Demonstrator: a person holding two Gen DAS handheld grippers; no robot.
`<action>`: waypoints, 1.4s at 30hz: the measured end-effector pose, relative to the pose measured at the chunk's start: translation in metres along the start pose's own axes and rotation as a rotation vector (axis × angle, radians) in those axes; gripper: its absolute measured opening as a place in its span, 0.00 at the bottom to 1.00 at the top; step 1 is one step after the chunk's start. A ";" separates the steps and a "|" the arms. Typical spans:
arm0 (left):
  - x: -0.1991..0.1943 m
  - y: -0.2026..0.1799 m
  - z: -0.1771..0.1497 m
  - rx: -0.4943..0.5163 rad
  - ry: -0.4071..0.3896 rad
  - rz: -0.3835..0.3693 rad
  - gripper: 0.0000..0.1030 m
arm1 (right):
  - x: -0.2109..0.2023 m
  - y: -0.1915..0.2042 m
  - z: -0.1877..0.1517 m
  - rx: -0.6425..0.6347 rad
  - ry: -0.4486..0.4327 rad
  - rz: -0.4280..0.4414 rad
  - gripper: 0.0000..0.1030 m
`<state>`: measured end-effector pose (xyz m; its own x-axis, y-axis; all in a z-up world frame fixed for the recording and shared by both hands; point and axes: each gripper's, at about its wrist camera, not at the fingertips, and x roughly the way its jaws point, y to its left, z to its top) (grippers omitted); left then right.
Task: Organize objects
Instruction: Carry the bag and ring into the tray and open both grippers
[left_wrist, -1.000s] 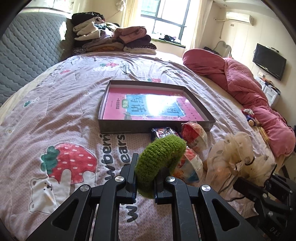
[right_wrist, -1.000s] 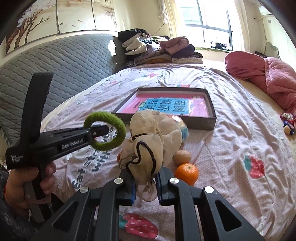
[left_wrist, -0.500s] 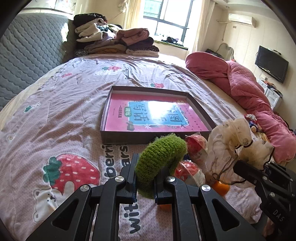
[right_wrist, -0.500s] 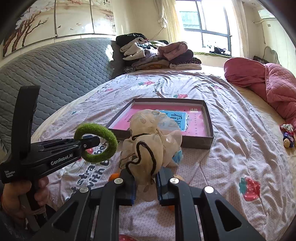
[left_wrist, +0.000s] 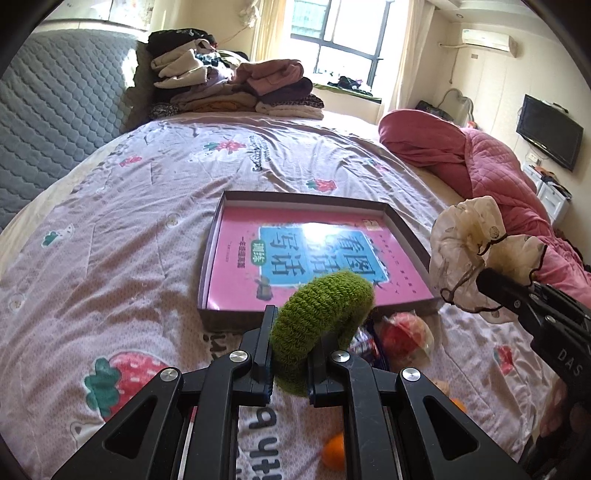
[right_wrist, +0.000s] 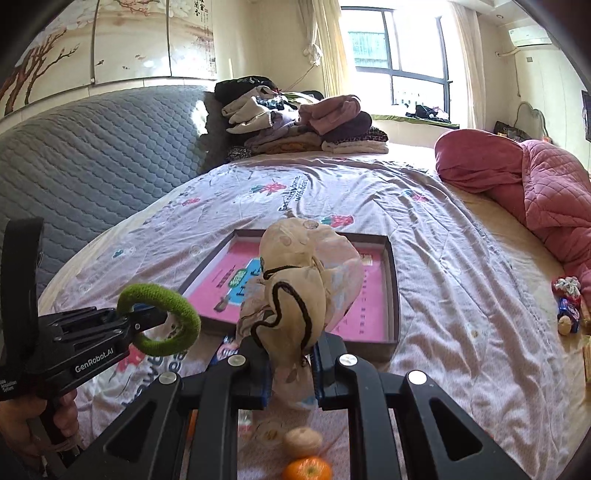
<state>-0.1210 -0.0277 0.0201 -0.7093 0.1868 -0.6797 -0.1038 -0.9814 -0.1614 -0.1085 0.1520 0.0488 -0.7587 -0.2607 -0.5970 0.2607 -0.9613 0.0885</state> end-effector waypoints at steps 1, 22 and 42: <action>0.003 0.001 0.004 -0.003 -0.002 0.005 0.12 | 0.005 -0.003 0.006 0.005 0.005 0.002 0.16; 0.104 0.024 0.061 -0.024 0.092 0.090 0.12 | 0.125 -0.039 0.032 0.050 0.221 -0.006 0.16; 0.153 0.035 0.045 -0.034 0.203 0.157 0.24 | 0.156 -0.043 0.011 0.029 0.339 -0.104 0.39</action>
<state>-0.2651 -0.0358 -0.0572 -0.5604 0.0404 -0.8272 0.0226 -0.9977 -0.0640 -0.2449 0.1519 -0.0390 -0.5379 -0.1222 -0.8341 0.1723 -0.9845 0.0331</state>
